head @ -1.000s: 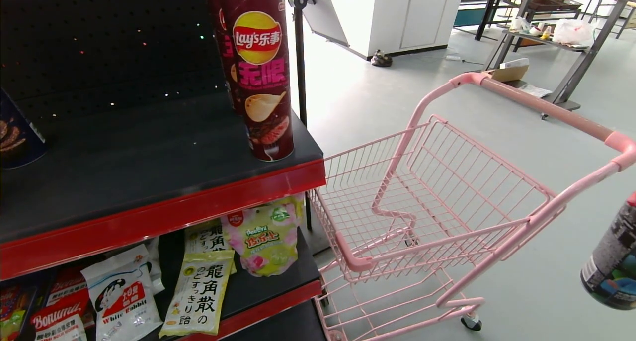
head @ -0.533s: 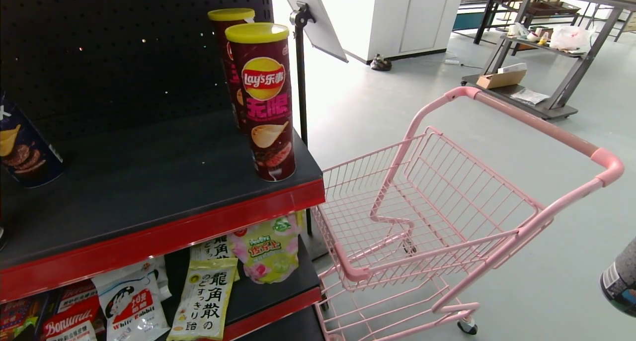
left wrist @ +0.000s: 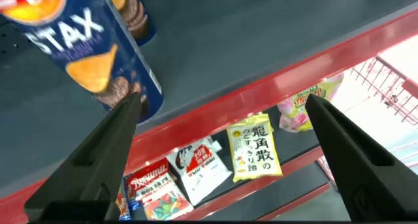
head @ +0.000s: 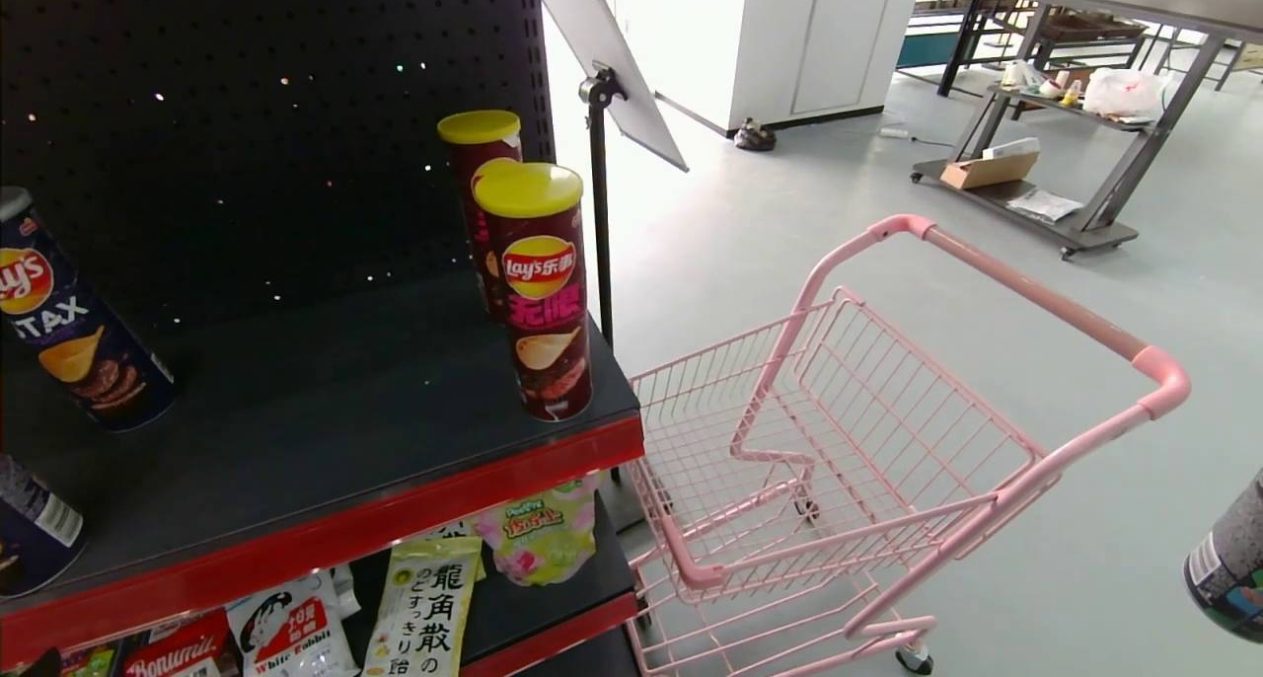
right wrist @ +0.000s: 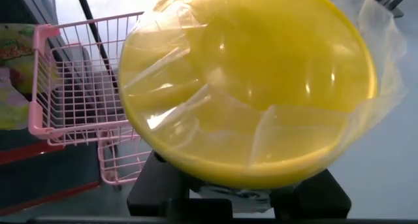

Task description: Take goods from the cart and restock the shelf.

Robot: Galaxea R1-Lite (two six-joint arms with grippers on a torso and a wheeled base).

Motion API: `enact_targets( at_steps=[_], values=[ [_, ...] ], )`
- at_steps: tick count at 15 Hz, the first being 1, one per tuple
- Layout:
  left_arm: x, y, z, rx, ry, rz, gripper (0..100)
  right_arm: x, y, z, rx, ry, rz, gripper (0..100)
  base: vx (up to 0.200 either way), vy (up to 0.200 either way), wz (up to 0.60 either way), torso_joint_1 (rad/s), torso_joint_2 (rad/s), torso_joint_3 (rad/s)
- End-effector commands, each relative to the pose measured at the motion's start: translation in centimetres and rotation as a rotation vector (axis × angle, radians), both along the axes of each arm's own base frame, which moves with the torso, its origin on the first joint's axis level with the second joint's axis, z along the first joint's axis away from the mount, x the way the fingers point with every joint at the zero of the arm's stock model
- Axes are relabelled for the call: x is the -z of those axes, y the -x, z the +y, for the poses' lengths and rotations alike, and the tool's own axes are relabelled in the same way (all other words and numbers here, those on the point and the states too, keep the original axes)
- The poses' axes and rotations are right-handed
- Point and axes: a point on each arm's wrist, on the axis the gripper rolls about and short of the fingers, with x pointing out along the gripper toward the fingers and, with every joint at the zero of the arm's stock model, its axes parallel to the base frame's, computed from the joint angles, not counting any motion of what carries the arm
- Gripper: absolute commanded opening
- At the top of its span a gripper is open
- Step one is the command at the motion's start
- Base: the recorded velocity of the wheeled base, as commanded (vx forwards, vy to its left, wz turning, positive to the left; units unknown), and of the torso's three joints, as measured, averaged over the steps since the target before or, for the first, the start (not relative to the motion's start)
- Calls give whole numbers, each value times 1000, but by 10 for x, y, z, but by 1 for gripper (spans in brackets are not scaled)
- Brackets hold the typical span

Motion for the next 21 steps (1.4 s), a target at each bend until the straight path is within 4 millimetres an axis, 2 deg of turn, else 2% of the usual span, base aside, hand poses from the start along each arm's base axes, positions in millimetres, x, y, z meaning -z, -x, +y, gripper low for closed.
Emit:
enact_targets(
  at_steps=[1,6,14,21],
  values=[
    [0,0,0,-1,0,-1,100,1,-2,0,-2,2,12,0,0,0,0,178,-427,-261],
    [1,0,0,-1,-1,2,100,4,-3,0,-1,3,24,0,0,0,0,127,-311,-189],
    [2,0,0,-2,-7,5,100,7,-3,0,4,5,34,0,0,0,600,8,-9,-7],
    [2,0,0,-8,-105,8,100,15,3,0,4,4,32,0,0,0,0,0,0,0]
  ],
)
